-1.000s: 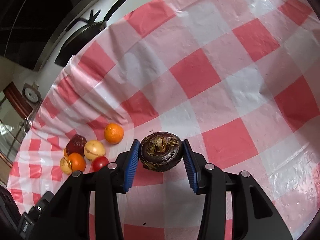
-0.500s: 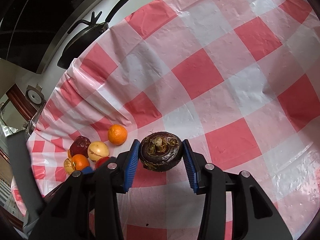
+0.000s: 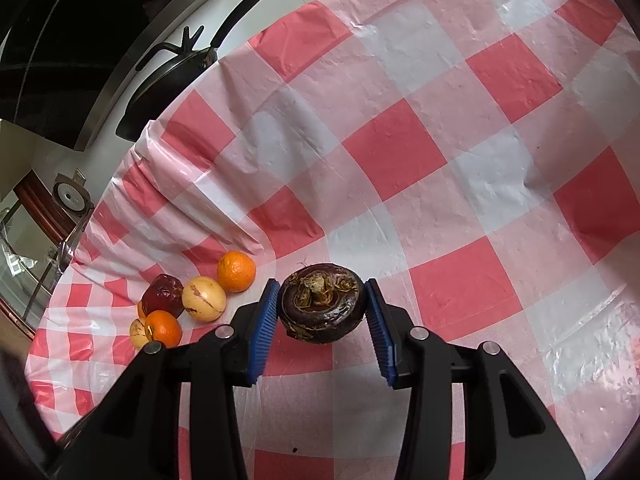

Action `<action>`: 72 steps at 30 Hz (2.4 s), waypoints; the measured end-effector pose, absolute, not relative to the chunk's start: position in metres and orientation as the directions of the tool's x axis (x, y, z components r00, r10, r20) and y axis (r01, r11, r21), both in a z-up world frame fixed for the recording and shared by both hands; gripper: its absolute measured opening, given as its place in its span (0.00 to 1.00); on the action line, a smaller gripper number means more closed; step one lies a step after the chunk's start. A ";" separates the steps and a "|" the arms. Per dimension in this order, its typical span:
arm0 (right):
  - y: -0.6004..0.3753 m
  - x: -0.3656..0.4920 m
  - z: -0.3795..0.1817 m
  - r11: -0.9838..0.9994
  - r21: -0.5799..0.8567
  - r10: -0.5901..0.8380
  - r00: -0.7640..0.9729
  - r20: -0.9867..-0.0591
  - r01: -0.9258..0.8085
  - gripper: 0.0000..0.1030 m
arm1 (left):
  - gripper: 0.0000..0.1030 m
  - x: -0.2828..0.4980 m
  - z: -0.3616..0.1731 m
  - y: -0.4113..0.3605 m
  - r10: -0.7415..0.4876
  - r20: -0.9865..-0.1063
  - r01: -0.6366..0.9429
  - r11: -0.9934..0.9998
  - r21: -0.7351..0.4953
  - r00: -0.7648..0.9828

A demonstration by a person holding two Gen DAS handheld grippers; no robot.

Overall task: Organize fruits
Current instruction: 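Grasp a dark brown fruit with the right tool while the left tool grasps a red tomato, then carry the dark brown fruit and tomato to the white box while opening both tools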

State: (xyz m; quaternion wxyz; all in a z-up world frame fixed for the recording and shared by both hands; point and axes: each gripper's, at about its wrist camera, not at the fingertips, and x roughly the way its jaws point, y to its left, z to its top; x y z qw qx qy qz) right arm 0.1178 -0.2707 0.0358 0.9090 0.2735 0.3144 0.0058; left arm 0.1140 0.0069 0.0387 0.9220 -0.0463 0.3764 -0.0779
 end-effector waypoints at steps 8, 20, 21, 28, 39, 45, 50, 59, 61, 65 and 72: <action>-0.271 0.116 0.036 0.847 0.506 0.183 0.805 -0.564 0.162 0.42 | 0.31 0.067 0.040 0.071 -0.144 -0.611 -0.013 0.969 -0.245 0.778; -0.271 0.117 0.035 0.848 0.506 0.188 0.803 -0.566 0.158 0.42 | 0.31 0.076 0.026 0.079 -0.158 -0.617 -0.052 0.950 -0.309 0.771; -0.270 0.117 0.035 0.847 0.507 0.188 0.803 -0.565 0.159 0.42 | 0.31 0.078 0.024 0.080 -0.159 -0.624 -0.062 0.946 -0.318 0.765; -0.270 0.117 0.035 0.845 0.508 0.184 0.804 -0.566 0.164 0.42 | 0.31 0.085 0.014 0.088 -0.176 -0.650 -0.098 0.927 -0.363 0.739; -0.272 0.117 0.035 0.842 0.510 0.178 0.803 -0.568 0.174 0.42 | 0.31 0.088 0.009 0.098 -0.190 -0.648 -0.134 0.899 -0.416 0.738; -0.272 0.119 0.034 0.843 0.505 0.171 0.796 -0.580 0.187 0.42 | 0.31 0.084 0.009 0.112 -0.200 -0.622 -0.167 0.861 -0.479 0.757; -0.264 0.123 0.033 0.858 0.477 0.175 0.768 -0.616 0.188 0.42 | 0.31 0.077 0.015 0.108 -0.173 -0.596 -0.158 0.873 -0.461 0.784; -0.194 0.056 0.033 0.861 0.506 0.319 0.717 -0.620 0.054 0.42 | 0.31 0.034 0.012 0.109 -0.203 -0.607 -0.170 0.849 -0.500 0.768; -0.172 0.039 0.034 0.870 0.492 0.345 0.705 -0.619 0.006 0.42 | 0.31 0.016 0.013 0.109 -0.206 -0.607 -0.162 0.854 -0.494 0.768; -0.136 0.003 0.038 0.879 0.471 0.387 0.690 -0.612 -0.075 0.42 | 0.31 -0.019 0.013 0.112 -0.201 -0.614 -0.153 0.867 -0.474 0.763; -0.092 -0.052 0.041 0.894 0.407 0.425 0.642 -0.638 -0.187 0.42 | 0.31 -0.079 0.015 0.129 -0.175 -0.618 -0.141 0.892 -0.429 0.767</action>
